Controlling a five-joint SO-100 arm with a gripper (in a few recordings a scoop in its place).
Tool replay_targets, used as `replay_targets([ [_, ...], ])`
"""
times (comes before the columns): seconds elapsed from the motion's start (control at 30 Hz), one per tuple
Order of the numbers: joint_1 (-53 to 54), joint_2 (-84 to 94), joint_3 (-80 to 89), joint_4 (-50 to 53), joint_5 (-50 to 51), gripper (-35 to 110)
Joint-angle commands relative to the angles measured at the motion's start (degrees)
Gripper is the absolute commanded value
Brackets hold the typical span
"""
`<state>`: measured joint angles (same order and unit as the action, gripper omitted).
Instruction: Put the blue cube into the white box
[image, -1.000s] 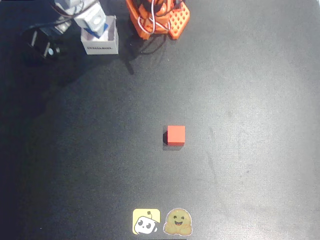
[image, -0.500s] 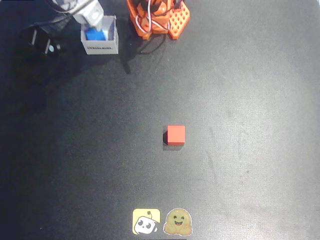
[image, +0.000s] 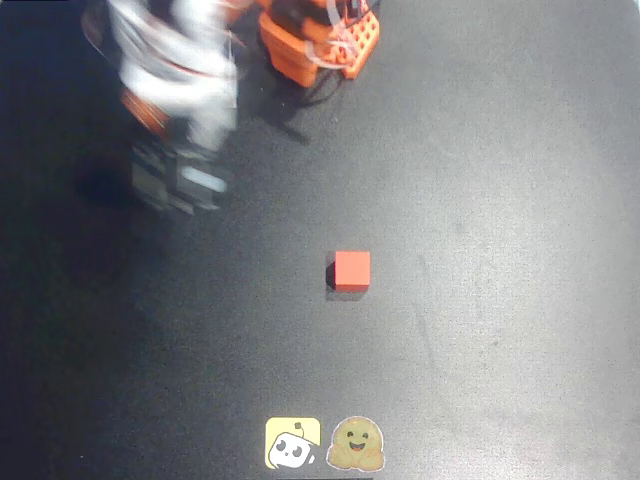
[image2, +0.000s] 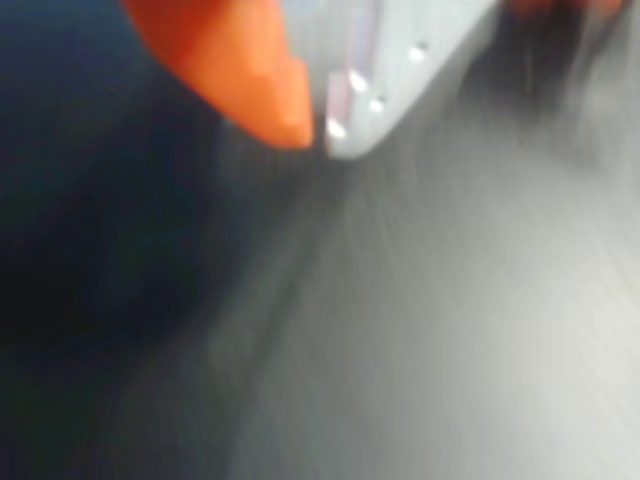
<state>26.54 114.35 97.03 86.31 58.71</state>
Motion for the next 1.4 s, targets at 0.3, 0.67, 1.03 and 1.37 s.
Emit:
replay_targets([
  [0.3, -21.1, 17.3, 21.6, -19.9, 11.4, 0],
  [0.67, -21.4, 41.6, 39.7, -23.0, 15.2, 0],
  [1.03, -21.4, 68.7, 60.7, -27.0, 21.6, 0],
  [1.37, -21.0, 68.3, 72.2, -31.2, 25.5, 0],
])
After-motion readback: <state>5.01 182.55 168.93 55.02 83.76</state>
